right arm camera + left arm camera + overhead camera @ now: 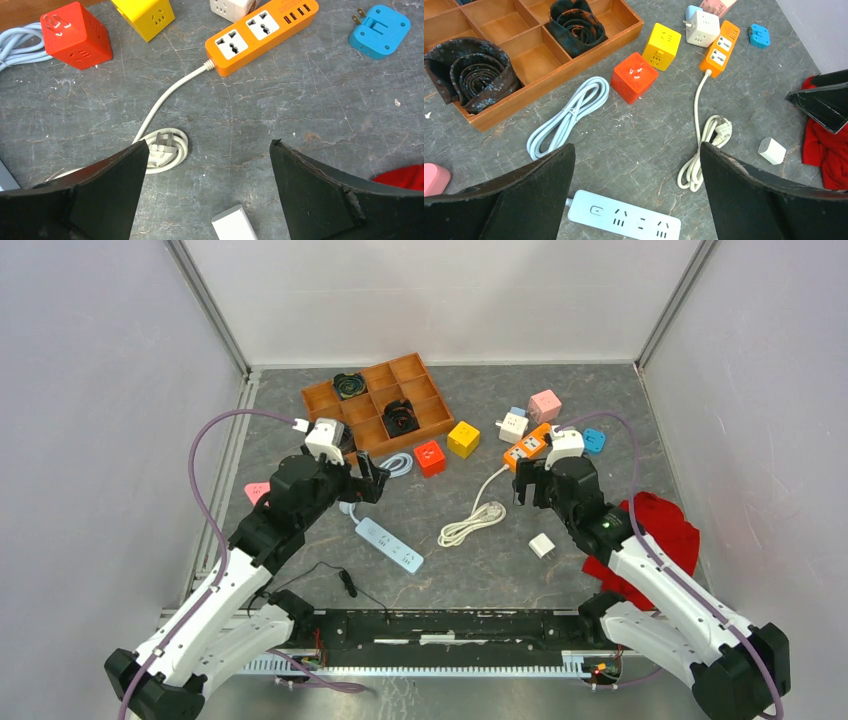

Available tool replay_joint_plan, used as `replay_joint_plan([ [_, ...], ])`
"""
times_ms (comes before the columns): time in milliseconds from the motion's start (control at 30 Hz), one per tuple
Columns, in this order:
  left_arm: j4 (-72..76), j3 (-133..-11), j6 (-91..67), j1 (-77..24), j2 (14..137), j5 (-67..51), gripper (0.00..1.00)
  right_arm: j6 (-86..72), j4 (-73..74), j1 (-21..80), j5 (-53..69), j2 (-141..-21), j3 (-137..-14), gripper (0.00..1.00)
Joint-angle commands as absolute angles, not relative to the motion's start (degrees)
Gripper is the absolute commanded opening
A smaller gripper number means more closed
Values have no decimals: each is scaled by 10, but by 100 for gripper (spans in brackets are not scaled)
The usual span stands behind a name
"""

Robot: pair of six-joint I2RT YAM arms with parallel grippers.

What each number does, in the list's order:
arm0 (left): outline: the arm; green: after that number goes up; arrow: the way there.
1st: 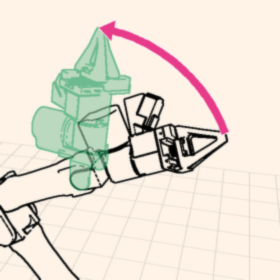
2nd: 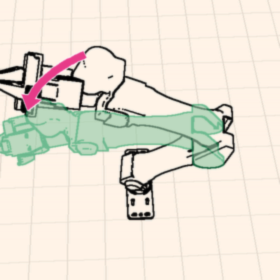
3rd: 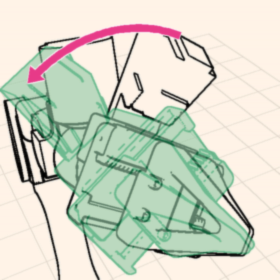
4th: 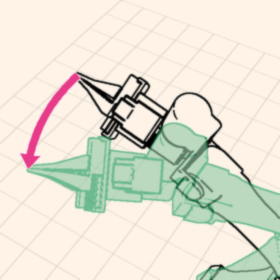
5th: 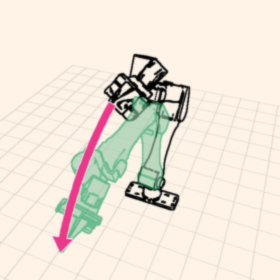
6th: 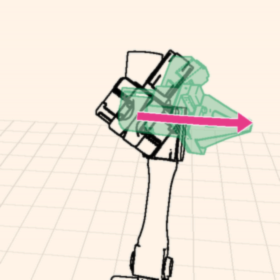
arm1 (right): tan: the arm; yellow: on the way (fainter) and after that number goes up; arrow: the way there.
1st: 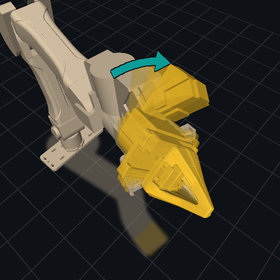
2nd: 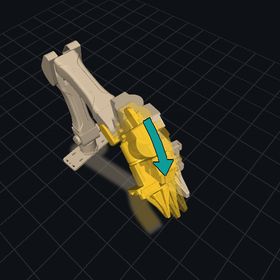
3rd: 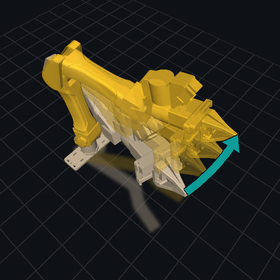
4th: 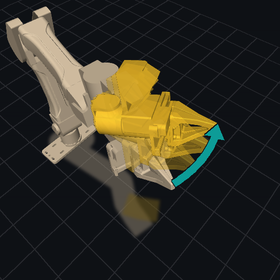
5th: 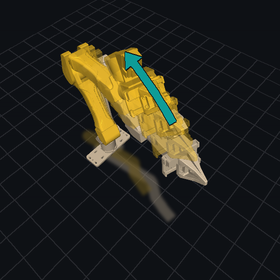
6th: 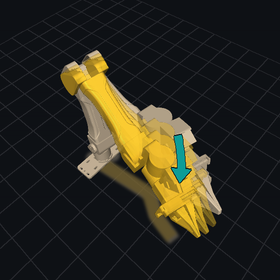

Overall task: Insert the plug
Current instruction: Pick up the plug from the center of the board.

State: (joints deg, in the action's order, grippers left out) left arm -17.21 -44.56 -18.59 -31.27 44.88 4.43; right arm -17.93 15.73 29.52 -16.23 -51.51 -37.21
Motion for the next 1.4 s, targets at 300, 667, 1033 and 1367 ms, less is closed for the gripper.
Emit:
replay_joint_plan([
  [300, -161, -441, -167, -314, 426, 72, 100, -211, 250, 298, -165, -535, -403, 95],
  [667, -168, -437, -166, -314, 426, 74, 100, -248, 308, 297, -190, -576, -358, 75],
  [1033, -176, -432, -159, -314, 412, 109, 100, -203, 266, 298, -132, -647, -319, 74],
  [1367, -174, -436, -158, -314, 421, 107, 100, -182, 237, 298, -113, -679, -297, 69],
])
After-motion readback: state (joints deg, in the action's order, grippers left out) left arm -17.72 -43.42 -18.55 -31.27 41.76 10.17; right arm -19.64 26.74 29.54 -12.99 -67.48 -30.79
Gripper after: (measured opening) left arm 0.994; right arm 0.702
